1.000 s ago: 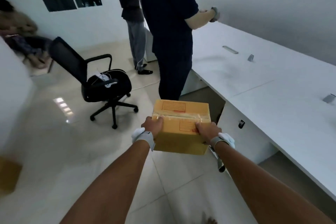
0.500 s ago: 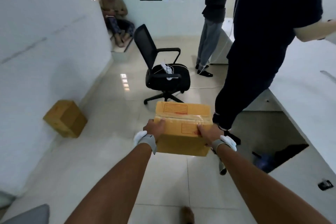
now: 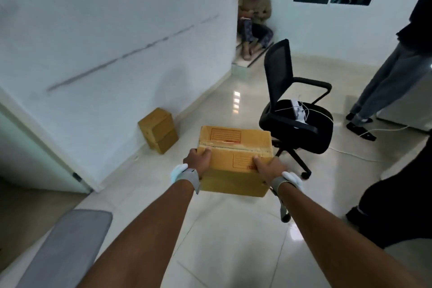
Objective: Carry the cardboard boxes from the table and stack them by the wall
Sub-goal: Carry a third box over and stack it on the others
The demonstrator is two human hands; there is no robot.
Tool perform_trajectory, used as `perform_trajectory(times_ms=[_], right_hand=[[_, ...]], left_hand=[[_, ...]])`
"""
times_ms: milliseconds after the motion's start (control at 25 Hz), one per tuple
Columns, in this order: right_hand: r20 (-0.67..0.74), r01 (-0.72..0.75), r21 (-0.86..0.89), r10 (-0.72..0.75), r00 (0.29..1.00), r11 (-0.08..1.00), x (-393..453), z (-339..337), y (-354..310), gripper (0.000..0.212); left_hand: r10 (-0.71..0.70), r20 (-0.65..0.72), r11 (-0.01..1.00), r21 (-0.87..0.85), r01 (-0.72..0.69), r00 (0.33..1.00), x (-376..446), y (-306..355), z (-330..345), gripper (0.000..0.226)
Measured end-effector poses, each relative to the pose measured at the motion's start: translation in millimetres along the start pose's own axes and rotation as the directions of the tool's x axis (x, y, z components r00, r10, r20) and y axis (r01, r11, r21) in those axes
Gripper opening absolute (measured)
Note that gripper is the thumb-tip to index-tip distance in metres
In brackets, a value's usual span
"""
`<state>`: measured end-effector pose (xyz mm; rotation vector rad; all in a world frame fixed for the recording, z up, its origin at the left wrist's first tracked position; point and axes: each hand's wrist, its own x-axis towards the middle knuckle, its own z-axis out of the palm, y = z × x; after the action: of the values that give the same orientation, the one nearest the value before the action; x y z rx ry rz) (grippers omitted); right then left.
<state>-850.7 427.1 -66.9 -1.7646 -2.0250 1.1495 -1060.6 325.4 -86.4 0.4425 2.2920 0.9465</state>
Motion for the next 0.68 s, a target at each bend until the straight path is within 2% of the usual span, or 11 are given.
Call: perform_trajectory(times_ms=[160, 320, 680], right_hand=[[0.079, 0.068, -0.048, -0.064, 0.995, 0.997, 51, 32, -51, 0.059], [0.132, 0.092, -0.063, -0.083, 0.988, 0.994, 104, 79, -114, 0.07], [0.17, 0.148, -0.029, -0.141, 0.975, 0.989, 202, 173, -245, 0.065]], left_hand=[[-0.083, -0.069, 0.996, -0.046, 0.08, 0.994, 52, -2, -31, 0.083], [-0.094, -0.12, 0.992, -0.1, 0.082, 0.988, 120, 4, -73, 0.082], [-0.141, -0.106, 0.985, -0.118, 0.128, 0.984, 273, 22, -166, 0.085]])
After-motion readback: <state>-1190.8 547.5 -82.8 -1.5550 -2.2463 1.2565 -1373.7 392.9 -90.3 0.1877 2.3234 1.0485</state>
